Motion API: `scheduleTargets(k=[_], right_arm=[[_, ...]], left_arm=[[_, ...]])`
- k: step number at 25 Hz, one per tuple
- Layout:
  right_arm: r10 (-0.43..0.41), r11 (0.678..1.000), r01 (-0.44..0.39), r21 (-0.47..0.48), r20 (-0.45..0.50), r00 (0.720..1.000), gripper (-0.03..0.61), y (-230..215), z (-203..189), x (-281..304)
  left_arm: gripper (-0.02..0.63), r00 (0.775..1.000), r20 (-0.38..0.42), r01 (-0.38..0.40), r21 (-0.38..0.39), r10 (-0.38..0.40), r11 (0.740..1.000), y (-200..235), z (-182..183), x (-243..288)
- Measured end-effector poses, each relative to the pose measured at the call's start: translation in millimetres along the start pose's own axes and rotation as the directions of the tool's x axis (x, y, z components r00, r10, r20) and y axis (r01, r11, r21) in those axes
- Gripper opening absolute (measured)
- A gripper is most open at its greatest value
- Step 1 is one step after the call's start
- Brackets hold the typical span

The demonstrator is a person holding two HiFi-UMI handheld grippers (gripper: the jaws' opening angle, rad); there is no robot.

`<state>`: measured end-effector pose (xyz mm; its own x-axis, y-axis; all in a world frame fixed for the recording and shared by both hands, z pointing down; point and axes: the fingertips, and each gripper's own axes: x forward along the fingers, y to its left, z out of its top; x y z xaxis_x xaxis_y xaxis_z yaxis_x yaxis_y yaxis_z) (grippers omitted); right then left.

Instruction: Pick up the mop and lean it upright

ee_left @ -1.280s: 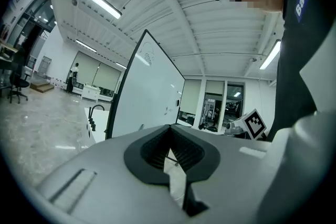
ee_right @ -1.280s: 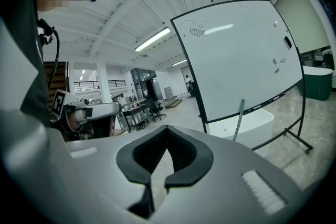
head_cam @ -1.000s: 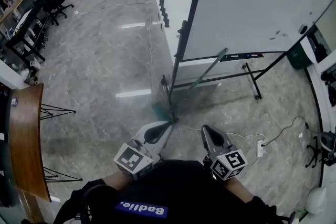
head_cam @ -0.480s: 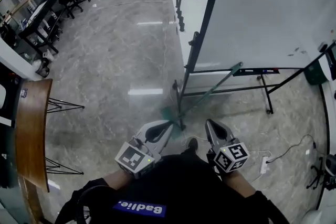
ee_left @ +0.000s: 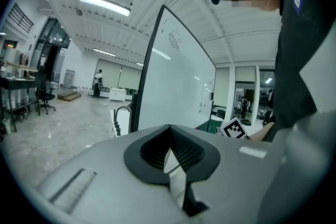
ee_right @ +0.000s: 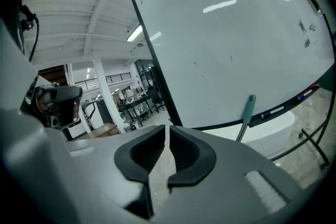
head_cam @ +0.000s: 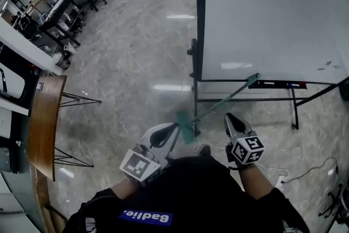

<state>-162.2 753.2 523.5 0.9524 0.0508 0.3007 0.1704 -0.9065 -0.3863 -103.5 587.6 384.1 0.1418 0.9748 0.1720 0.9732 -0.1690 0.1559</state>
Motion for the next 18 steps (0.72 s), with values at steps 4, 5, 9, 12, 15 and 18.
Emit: scheduleTargets(k=[4, 5, 9, 12, 15, 18], right_arm=[[-0.077, 0.995, 0.081, 0.054, -0.083, 0.994, 0.058, -76.0, -35.3, 15.6], [-0.1, 0.992, 0.108, 0.073, -0.101, 0.99, 0.067, -94.2, -43.1, 20.7], [-0.179, 0.969, 0.202, 0.142, -0.162, 0.97, 0.102, -152.4, -68.3, 37.9], [-0.212, 0.956, 0.243, 0.163, -0.186, 0.959, 0.137, -184.0, -78.0, 49.4], [-0.238, 0.947, 0.275, 0.166, -0.212, 0.948, 0.171, -207.4, -82.4, 64.4], [-0.265, 0.936, 0.311, 0.167, -0.248, 0.932, 0.176, -226.2, -88.2, 77.3]], left_arm=[[0.014, 0.998, -0.04, -0.057, -0.017, 0.056, 0.998, -7.4, -10.7, 11.1], [0.014, 0.996, -0.043, -0.074, -0.021, 0.073, 0.997, -6.4, -10.4, 12.0], [0.014, 0.992, -0.039, -0.122, -0.013, 0.121, 0.992, 0.5, -3.7, 16.4], [0.014, 0.989, -0.043, -0.144, -0.003, 0.144, 0.99, -0.9, -2.2, 17.0], [0.014, 0.984, -0.048, -0.173, -0.001, 0.173, 0.985, 1.2, -3.7, 13.4], [0.014, 0.978, -0.053, -0.201, 0.003, 0.201, 0.98, 4.7, -4.4, 6.6]])
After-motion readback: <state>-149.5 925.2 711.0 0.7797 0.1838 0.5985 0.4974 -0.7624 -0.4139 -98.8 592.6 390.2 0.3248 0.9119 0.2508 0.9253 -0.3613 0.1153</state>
